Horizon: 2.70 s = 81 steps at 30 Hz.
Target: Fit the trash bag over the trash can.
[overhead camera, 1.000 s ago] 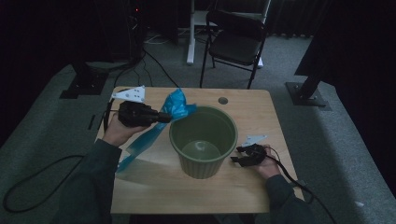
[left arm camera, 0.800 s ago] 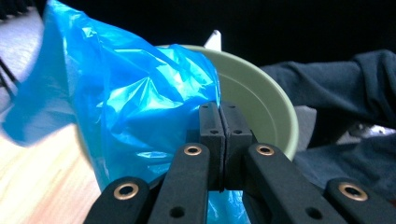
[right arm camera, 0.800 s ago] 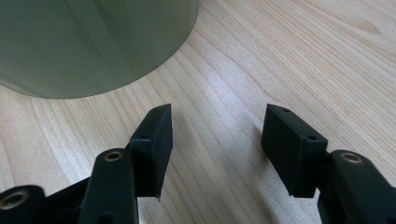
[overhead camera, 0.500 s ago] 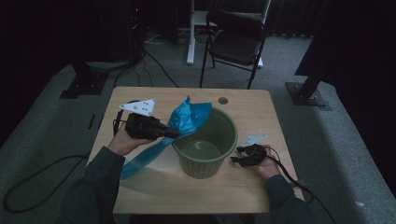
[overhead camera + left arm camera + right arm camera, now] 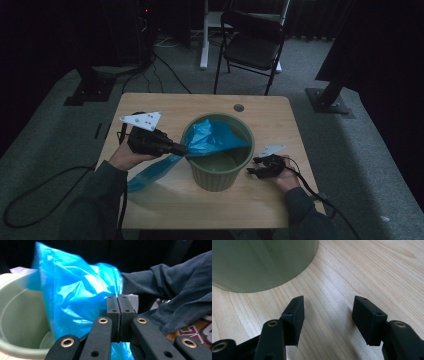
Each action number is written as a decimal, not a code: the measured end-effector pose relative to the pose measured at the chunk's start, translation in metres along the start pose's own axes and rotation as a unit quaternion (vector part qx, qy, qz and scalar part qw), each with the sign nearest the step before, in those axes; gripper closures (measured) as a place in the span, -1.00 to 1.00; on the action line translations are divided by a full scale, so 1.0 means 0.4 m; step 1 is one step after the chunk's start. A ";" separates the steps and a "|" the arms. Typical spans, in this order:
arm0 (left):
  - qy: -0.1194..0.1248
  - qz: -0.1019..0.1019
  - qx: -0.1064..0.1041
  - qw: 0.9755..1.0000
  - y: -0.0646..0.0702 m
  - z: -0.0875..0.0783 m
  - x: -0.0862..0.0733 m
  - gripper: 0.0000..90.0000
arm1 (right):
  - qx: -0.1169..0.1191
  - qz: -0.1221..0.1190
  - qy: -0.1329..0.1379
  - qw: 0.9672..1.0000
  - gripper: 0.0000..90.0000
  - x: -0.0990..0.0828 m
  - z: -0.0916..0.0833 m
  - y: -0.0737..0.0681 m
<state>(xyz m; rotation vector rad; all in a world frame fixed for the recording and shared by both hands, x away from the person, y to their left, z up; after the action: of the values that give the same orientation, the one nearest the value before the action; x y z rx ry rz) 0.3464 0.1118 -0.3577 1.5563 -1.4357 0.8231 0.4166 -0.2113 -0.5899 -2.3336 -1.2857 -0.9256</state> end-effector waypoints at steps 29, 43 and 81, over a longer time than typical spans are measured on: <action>-0.035 -0.032 0.145 0.988 -0.129 0.060 -0.018 0.97 | 0.000 0.000 0.000 1.000 -0.04 0.000 0.000 0.000; -0.084 -0.027 0.135 0.987 -0.133 0.141 -0.036 0.73 | -0.001 -0.001 0.000 1.000 -0.04 0.000 0.000 0.000; -0.019 -0.121 0.211 0.970 -0.228 -0.095 -0.161 0.35 | -0.001 0.001 0.001 1.000 -0.04 0.000 0.000 -0.001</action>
<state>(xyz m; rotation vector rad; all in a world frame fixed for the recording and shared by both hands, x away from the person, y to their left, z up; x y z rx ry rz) 0.4312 0.1729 -0.4123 2.0298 -1.1099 0.9978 0.4162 -0.2113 -0.5900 -2.3340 -1.2830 -0.9280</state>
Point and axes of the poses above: each handheld gripper's, and its own axes: z roughly forward along the jaws, x roughly out of its top, y roughly to its right, the point moved 7 cm from there along z, roughly forward along the jaws, and after that the axes turned 3 degrees about -z, right-handed, at the moved point
